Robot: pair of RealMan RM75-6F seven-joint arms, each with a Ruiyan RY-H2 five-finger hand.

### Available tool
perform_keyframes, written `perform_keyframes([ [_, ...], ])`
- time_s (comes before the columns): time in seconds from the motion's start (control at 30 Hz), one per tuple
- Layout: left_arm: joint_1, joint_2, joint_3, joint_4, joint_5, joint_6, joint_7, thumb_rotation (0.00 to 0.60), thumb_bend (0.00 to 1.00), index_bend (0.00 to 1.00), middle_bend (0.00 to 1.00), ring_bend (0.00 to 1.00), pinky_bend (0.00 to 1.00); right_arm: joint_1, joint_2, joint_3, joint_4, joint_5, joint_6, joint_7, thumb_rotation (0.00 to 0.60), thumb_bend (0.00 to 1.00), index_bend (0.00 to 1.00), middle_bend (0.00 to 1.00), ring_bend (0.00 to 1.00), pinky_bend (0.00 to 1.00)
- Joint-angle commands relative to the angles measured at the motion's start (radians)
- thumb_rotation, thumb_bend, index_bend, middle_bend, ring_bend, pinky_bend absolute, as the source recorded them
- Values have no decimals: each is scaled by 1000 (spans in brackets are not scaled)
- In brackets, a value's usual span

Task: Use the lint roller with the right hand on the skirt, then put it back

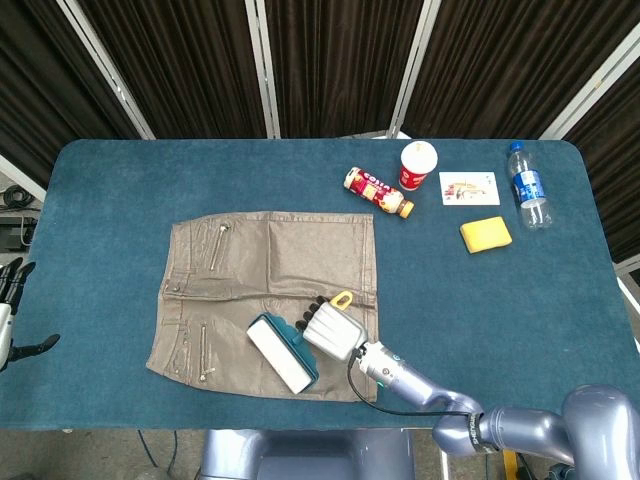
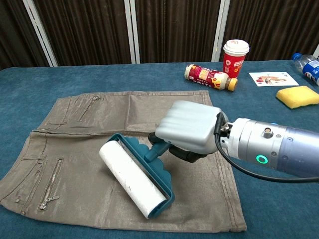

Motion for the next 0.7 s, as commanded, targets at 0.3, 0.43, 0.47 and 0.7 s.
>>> perform_keyframes([
  [0.3, 0, 4, 5, -7, 8, 0, -5, 600, 0, 0, 0, 0, 0, -12, 32, -25, 116, 24, 42, -120, 600, 840, 471, 534, 448, 456],
  [0.43, -2, 2, 6, -11, 9, -2, 0, 600, 0, 0, 0, 0, 0, -18, 67, -30, 166, 17, 59, -111, 600, 841, 471, 535, 449, 456],
  [0.47, -3, 2, 6, -12, 9, -3, 1, 600, 0, 0, 0, 0, 0, -19, 75, -31, 181, 18, 61, -107, 600, 841, 471, 535, 448, 456],
  [0.7, -7, -2, 10, -22, 17, -5, 16, 600, 0, 0, 0, 0, 0, -29, 115, -44, 305, 17, 73, -51, 600, 842, 471, 535, 448, 457],
])
